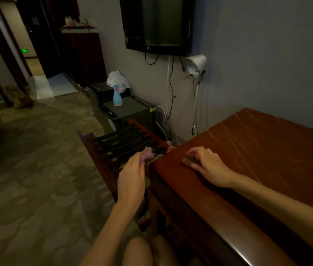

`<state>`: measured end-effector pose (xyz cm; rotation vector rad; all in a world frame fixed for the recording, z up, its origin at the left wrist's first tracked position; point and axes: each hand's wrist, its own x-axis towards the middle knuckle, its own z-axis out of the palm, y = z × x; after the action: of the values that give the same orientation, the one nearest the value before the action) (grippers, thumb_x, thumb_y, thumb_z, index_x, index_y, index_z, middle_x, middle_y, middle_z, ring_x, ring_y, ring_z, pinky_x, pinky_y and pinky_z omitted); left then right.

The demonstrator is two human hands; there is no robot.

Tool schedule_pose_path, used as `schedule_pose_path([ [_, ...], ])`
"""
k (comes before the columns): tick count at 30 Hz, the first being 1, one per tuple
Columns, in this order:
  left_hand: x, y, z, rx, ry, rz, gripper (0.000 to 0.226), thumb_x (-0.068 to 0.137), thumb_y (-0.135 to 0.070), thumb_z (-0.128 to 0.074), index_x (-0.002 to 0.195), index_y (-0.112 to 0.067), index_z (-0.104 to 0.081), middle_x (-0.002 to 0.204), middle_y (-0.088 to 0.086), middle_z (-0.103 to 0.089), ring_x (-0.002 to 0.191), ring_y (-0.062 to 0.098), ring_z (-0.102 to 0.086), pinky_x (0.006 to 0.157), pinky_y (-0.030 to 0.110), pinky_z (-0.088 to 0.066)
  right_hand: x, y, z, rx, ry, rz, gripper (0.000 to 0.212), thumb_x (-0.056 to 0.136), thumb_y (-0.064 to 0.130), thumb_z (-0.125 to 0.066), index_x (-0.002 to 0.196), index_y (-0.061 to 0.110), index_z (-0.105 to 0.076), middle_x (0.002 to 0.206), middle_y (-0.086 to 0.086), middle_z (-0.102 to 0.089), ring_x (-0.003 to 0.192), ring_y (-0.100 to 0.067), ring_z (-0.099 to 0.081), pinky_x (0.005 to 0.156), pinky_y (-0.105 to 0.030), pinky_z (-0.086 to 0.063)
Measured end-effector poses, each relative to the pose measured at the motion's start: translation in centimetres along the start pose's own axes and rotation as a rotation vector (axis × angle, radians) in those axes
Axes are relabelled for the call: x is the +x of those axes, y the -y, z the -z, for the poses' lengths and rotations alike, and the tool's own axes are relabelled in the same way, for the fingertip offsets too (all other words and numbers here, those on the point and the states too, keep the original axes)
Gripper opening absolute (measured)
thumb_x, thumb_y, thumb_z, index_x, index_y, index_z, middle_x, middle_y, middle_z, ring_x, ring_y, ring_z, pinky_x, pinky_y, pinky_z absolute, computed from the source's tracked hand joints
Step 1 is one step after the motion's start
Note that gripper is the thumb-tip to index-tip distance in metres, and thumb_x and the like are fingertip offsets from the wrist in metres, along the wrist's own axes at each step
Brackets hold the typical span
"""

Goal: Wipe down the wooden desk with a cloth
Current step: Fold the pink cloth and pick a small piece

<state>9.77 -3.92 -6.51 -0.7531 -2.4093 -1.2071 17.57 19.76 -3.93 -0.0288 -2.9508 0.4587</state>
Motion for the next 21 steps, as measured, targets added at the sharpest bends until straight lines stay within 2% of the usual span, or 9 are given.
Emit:
schedule_pose_path([
  [3,0.5,-0.9,-0.9,0.028,0.038,0.021,0.033,0.099,-0.021,-0.043,0.13,-0.021,-0.054,0.131,-0.007,-0.056,0.117,0.008,-0.055,0.097,0.029,-0.047,-1.1,2.8,-0.5,-0.01,0.026,0.104,0.011,0.098,0.035,-0.042,0.109,0.031,-0.042,0.109,0.016,-0.036,0.097,-0.005,-0.035,0.081,-0.023,-0.025],
  [7,0.5,-1.8,-0.6,0.05,0.062,0.006,0.034,0.099,-0.022,-0.042,0.132,-0.024,-0.052,0.131,-0.008,-0.056,0.115,0.007,-0.055,0.093,0.024,-0.046,2.5,4.9,-2.0,-0.074,0.025,0.149,0.019,0.099,0.035,-0.04,0.115,0.024,-0.044,0.115,0.005,-0.041,0.1,-0.01,-0.035,0.081,-0.026,-0.025],
  [10,0.4,-1.2,-0.3,0.097,0.067,-0.012,0.032,0.098,-0.021,-0.043,0.129,-0.024,-0.053,0.132,-0.008,-0.055,0.117,0.007,-0.054,0.093,0.023,-0.046,6.2,3.0,-2.2,-0.061,0.006,0.097,0.02,0.098,0.033,-0.041,0.115,0.023,-0.045,0.118,0.002,-0.042,0.109,-0.015,-0.038,0.086,-0.027,-0.027],
  [14,0.9,-1.5,-0.3,0.128,0.049,0.004,0.032,0.097,-0.014,-0.047,0.128,-0.017,-0.055,0.133,0.002,-0.056,0.121,0.018,-0.053,0.1,0.038,-0.045,7.3,-1.6,-0.4,-0.019,-0.028,-0.079,0.014,0.098,0.036,-0.041,0.108,0.027,-0.044,0.111,0.005,-0.038,0.111,-0.015,-0.037,0.091,-0.028,-0.028],
  [16,1.3,-2.6,-0.7,0.192,0.052,-0.026,0.032,0.096,-0.013,-0.049,0.127,-0.018,-0.055,0.133,0.003,-0.057,0.125,0.02,-0.051,0.108,0.05,-0.035,5.6,-3.2,0.1,-0.091,-0.061,-0.117,0.016,0.098,0.037,-0.039,0.11,0.028,-0.043,0.114,0.004,-0.04,0.107,-0.012,-0.035,0.089,-0.027,-0.028],
  [17,1.4,-3.5,-1.0,0.246,0.065,-0.038,0.034,0.096,-0.014,-0.048,0.129,-0.019,-0.054,0.136,0.003,-0.055,0.129,0.021,-0.048,0.114,0.054,-0.025,4.3,-3.5,0.3,-0.119,-0.07,-0.115,0.016,0.099,0.036,-0.039,0.112,0.027,-0.043,0.114,0.004,-0.039,0.105,-0.011,-0.034,0.087,-0.026,-0.027],
  [19,1.5,-5.2,-2.1,0.309,0.137,-0.044,0.039,0.098,-0.017,-0.046,0.136,-0.021,-0.048,0.146,0.0,-0.045,0.138,0.018,-0.036,0.119,0.049,-0.002,1.5,-3.2,0.2,-0.143,-0.071,-0.075,0.018,0.099,0.035,-0.038,0.114,0.027,-0.042,0.11,0.009,-0.034,0.101,-0.01,-0.033,0.082,-0.024,-0.024],
  [21,1.2,-6.9,-3.9,0.358,0.225,-0.091,0.042,0.1,-0.02,-0.041,0.141,-0.025,-0.041,0.153,-0.003,-0.033,0.143,0.014,-0.026,0.119,0.044,-0.004,-0.7,-2.0,-0.1,-0.163,-0.062,-0.017,0.022,0.099,0.035,-0.038,0.12,0.026,-0.041,0.111,0.009,-0.033,0.098,-0.009,-0.031,0.08,-0.024,-0.023],
])
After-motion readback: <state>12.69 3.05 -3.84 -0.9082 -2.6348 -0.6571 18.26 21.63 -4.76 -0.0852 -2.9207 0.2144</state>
